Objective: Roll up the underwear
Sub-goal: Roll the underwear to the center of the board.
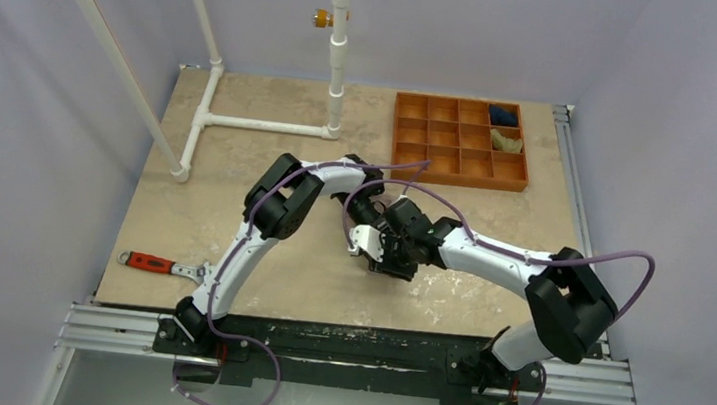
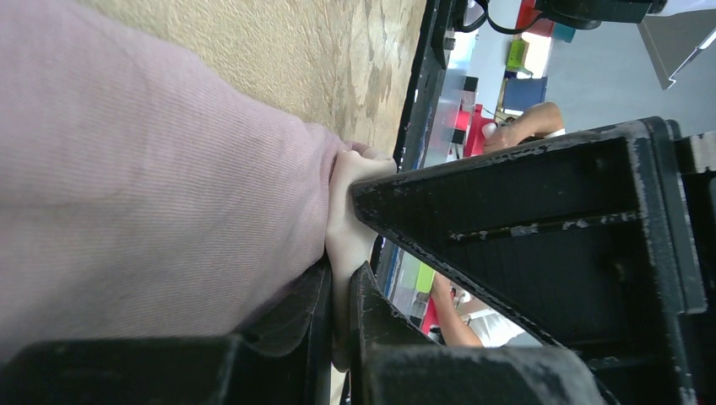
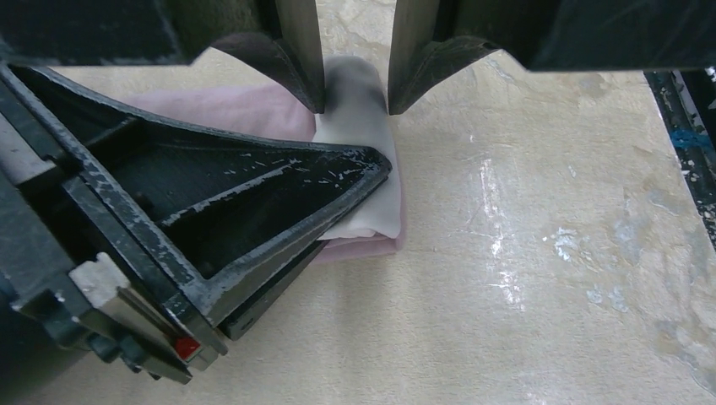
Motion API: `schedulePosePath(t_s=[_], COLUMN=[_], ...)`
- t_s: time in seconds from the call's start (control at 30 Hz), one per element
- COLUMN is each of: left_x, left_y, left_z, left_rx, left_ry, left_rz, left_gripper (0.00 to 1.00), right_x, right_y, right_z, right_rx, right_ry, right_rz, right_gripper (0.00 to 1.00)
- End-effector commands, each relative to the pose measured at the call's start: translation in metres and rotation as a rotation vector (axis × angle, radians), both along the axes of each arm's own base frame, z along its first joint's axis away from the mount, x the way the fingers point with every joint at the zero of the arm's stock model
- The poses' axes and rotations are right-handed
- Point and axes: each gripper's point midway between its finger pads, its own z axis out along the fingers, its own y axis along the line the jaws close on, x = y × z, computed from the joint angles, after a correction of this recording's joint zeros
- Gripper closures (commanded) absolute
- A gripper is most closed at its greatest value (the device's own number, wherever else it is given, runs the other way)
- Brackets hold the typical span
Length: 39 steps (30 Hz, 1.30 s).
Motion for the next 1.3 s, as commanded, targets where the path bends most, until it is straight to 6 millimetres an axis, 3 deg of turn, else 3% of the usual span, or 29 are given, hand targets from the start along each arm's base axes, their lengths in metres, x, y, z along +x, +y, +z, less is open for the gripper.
schedulePosePath(t_s=[0.0, 0.23, 0.37, 0.5, 0.83, 1.27], left_x=[0.001, 0.0, 0.0, 0.001, 0.008, 0.021], left_y=[0.007, 0.008, 0.009, 0.01, 0.025, 0.051], left_z=[-0.017, -0.016, -0.016, -0.014, -0.005, 0.004], left_rx=[0.04, 0.038, 0.043, 0.047, 0.089, 0.138], left_ry=[0.009, 0.013, 0.014, 0.006, -0.071, -0.139], left_rz=[0.003, 0.001, 0.002, 0.004, 0.011, 0.033], left_gripper=[1.0, 1.0, 1.0, 0.9, 0.65, 0.57], right_x=[0.004, 0.002, -0.009, -0.023, -0.046, -0.058], right_y=[0.005, 0.003, -0.002, -0.009, -0.02, -0.026], right_z=[-0.003, -0.018, -0.028, -0.033, -0.038, -0.042], right_rx=[-0.001, -0.044, -0.075, -0.103, -0.146, -0.175], right_ry=[-0.027, -0.001, 0.056, 0.128, 0.243, 0.306], right_rz=[-0.003, 0.008, 0.025, 0.039, 0.043, 0.023], right_gripper=[0.68, 0.72, 0.87, 1.0, 1.0, 1.0])
